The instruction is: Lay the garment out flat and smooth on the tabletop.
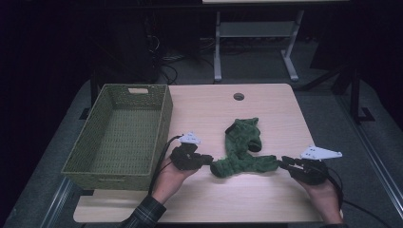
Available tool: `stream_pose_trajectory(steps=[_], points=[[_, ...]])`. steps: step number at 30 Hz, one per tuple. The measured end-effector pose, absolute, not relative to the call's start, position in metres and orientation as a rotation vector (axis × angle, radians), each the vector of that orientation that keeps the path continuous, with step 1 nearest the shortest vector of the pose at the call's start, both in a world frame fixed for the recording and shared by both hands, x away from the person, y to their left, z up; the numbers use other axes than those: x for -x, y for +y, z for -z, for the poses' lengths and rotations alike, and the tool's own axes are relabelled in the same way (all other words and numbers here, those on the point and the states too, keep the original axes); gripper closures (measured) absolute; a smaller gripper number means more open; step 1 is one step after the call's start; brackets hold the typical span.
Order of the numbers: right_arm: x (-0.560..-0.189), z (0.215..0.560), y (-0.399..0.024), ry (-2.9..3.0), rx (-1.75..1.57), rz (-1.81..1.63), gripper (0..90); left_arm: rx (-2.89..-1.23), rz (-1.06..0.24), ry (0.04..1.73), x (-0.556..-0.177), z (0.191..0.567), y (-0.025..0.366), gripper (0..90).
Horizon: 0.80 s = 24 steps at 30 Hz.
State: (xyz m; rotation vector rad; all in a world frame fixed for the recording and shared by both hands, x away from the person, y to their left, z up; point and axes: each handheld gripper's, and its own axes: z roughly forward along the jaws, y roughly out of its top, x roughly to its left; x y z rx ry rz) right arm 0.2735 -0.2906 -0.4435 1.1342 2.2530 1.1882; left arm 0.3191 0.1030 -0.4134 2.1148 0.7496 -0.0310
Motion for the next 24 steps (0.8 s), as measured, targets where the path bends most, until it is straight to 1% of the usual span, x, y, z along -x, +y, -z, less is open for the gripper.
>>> stream_pose_trajectory(steps=[1, 4, 7, 11, 16, 20, 24], points=[[-0.274, 0.443, -0.288, 2.258, -1.124, -1.199, 77.9, -2.116, 0.047, 0.732, -0.317, 0.413, 0.099, 86.9], [-0.278, 0.443, -0.279, 2.304, -1.095, -1.182, 85.6, -2.133, 0.099, 0.696, -0.313, 0.416, 0.085, 89.2], [-0.285, 0.447, -0.270, 2.344, -1.077, -1.169, 89.0, -2.150, 0.123, 0.678, -0.312, 0.423, 0.075, 89.2], [-0.294, 0.452, -0.260, 2.381, -1.080, -1.150, 89.5, -2.199, 0.097, 0.685, -0.315, 0.435, 0.065, 89.2], [-0.298, 0.457, -0.259, 2.398, -1.091, -1.100, 89.4, -2.248, 0.058, 0.764, -0.329, 0.453, 0.074, 89.2], [-0.302, 0.463, -0.264, 2.412, -1.113, -1.061, 89.5, -2.263, 0.019, 0.778, -0.335, 0.458, 0.077, 89.2], [-0.302, 0.469, -0.264, 2.452, -1.127, -1.038, 89.7, -2.289, 0.026, 0.763, -0.336, 0.459, 0.078, 89.5]])
